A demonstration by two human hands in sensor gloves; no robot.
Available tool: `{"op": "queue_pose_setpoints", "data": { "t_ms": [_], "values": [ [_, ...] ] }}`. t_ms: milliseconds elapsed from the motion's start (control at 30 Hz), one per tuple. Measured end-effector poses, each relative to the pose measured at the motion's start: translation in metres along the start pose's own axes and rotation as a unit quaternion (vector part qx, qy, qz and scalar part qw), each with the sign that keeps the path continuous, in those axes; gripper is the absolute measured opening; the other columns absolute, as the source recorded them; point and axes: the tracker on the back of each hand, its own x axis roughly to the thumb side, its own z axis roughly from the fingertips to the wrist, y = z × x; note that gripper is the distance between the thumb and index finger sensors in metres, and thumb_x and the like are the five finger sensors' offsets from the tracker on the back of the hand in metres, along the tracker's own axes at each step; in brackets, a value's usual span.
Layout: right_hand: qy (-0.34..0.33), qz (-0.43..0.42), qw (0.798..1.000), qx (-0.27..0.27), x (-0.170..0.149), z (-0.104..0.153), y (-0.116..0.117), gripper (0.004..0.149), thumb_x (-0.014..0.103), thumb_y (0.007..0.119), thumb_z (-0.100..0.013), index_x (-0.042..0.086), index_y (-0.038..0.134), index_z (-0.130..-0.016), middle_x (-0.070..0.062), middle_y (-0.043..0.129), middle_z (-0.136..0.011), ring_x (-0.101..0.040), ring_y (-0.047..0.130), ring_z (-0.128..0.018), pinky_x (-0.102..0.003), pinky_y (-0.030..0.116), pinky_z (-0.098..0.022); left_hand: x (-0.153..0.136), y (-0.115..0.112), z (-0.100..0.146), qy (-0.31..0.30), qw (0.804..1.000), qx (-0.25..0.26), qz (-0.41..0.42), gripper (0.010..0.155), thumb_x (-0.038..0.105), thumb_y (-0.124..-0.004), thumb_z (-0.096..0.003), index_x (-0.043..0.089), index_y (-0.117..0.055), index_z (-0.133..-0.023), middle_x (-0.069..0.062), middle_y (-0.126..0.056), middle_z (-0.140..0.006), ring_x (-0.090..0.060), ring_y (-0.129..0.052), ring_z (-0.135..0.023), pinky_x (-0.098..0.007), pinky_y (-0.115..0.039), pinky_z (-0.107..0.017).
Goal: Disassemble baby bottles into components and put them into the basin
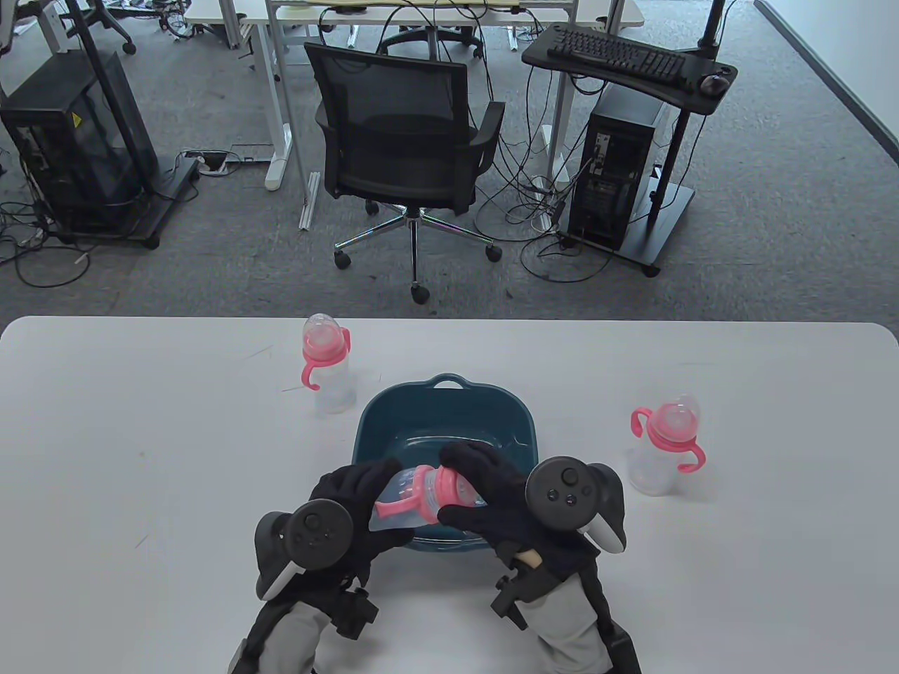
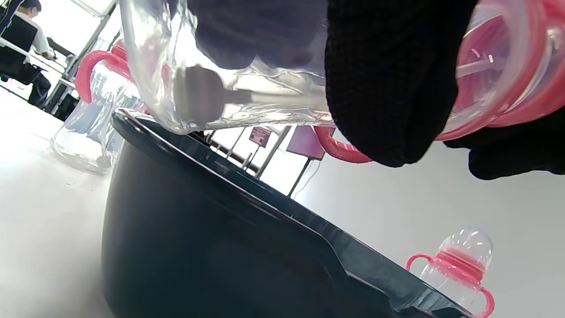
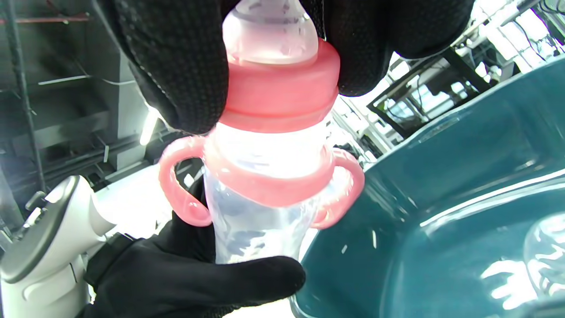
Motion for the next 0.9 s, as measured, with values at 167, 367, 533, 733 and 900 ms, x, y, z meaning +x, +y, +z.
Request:
{"op": "queue_pose_setpoints", "data": {
  "t_ms": [167, 367, 533, 733, 900],
  "values": [
    [-0.037, -0.010, 0.997, -0.065, 0.011, 0.008, -0.013, 0.073, 0.033, 0.093, -0.049, 0.019, 0.054, -0.110, -0.016, 0.059, -0.112, -0.050, 0.076, -0.084, -0.065, 0.062, -0.060, 0.000, 0.001, 0.000, 0.002, 1.000, 0.002, 0.001, 0.091, 0.046, -0.099, -0.0327, 0.045, -0.044, -0.105, 0.011, -0.053, -0.107, -0.024, -0.059, -0.107, -0.061, -0.040, -0.079],
    [-0.082, -0.026, 0.983, -0.161, 0.029, 0.018, -0.024, 0.073, 0.035, 0.091, -0.049, 0.020, 0.053, -0.110, -0.016, 0.059, -0.112, -0.049, 0.076, -0.084, -0.064, 0.063, -0.061, -0.001, 0.001, 0.000, 0.002, 1.000, 0.005, 0.005, 0.092, 0.046, -0.099, -0.0325, 0.045, -0.043, -0.105, 0.011, -0.053, -0.107, -0.024, -0.059, -0.107, -0.061, -0.040, -0.079],
    [-0.111, -0.018, 0.968, -0.226, 0.041, 0.027, -0.031, 0.073, 0.037, 0.089, -0.050, 0.021, 0.051, -0.111, -0.014, 0.057, -0.113, -0.047, 0.076, -0.085, -0.063, 0.063, -0.062, -0.002, 0.002, 0.000, 0.005, 1.000, 0.005, 0.004, 0.092, 0.046, -0.099, -0.0327, 0.045, -0.043, -0.105, 0.011, -0.053, -0.107, -0.024, -0.059, -0.107, -0.061, -0.040, -0.079],
    [-0.121, -0.023, 0.956, -0.268, 0.047, 0.036, -0.040, 0.073, 0.037, 0.087, -0.052, 0.022, 0.048, -0.111, -0.014, 0.054, -0.114, -0.046, 0.075, -0.087, -0.063, 0.061, -0.064, -0.006, 0.002, 0.000, 0.014, 1.000, 0.004, 0.007, 0.091, 0.046, -0.099, -0.0328, 0.045, -0.043, -0.105, 0.011, -0.053, -0.107, -0.024, -0.059, -0.107, -0.061, -0.039, -0.079],
    [-0.124, -0.016, 0.947, -0.296, 0.048, 0.040, -0.045, 0.073, 0.038, 0.085, -0.053, 0.022, 0.046, -0.112, -0.013, 0.053, -0.114, -0.045, 0.074, -0.088, -0.063, 0.060, -0.065, -0.010, 0.003, 0.000, 0.022, 1.000, 0.006, 0.012, 0.091, 0.046, -0.099, -0.0329, 0.045, -0.043, -0.105, 0.011, -0.053, -0.107, -0.024, -0.059, -0.107, -0.061, -0.039, -0.080]
  ]
}}
